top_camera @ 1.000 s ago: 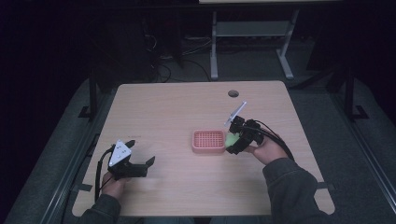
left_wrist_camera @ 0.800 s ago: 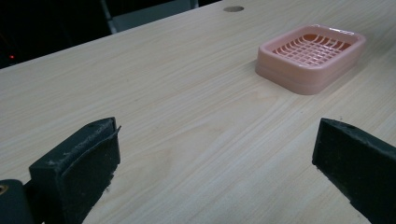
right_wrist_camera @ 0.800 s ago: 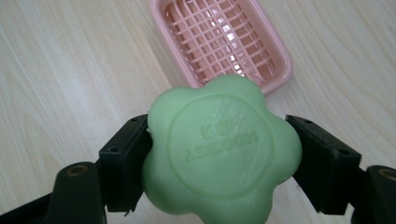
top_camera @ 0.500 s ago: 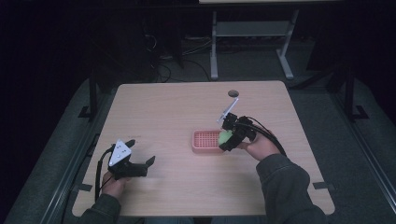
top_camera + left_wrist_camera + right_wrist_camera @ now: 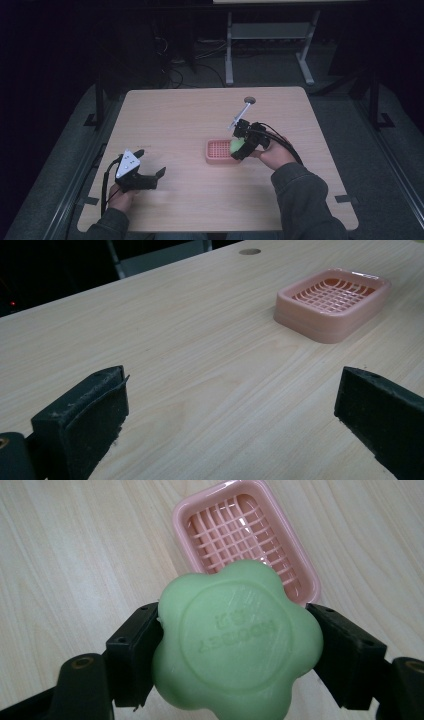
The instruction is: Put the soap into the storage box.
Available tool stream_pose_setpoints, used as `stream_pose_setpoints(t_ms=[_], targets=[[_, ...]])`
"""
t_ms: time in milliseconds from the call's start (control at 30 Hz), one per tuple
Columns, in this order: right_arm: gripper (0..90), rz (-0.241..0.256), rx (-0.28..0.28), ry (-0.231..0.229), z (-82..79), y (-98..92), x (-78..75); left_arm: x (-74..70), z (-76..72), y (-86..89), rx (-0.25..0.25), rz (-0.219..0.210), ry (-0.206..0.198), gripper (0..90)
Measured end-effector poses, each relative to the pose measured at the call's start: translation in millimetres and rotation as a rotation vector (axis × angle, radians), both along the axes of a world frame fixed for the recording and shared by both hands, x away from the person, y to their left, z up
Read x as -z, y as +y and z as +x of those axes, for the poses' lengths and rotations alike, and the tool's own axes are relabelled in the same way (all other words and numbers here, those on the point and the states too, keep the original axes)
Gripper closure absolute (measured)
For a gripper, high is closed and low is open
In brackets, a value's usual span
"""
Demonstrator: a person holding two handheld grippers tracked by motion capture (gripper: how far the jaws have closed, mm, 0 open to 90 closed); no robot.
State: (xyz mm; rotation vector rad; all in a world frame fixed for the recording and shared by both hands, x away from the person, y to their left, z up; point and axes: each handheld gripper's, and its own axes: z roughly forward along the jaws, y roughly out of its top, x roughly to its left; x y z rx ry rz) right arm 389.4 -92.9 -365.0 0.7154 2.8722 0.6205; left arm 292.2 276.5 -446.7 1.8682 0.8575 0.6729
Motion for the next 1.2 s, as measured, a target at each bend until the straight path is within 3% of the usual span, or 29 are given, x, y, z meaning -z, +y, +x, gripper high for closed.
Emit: stream_pose_setpoints(t_ms=[433,700,1067,1200], targets=[[25.8,0.003,0.006,0.005,5.6,0.1,-1.4,0.1,0.4,0.3,-0.002,-0.007,0.001,0.2],[25.8,-0.013,0.011,0.021,13.2,3.6,5.2,-0.1,-0.2,0.3,0.001,-0.005,0.003,0.2],[25.8,-0.027,-0.004,0.029,27.1,19.9,7.3,-0.1,-0.1,0.5,0.001,-0.008,0.005,0.1],[25.8,-0.029,-0.006,0.039,32.6,28.2,14.9,-0.4,-0.4,0.4,0.003,-0.012,0.005,0.2]])
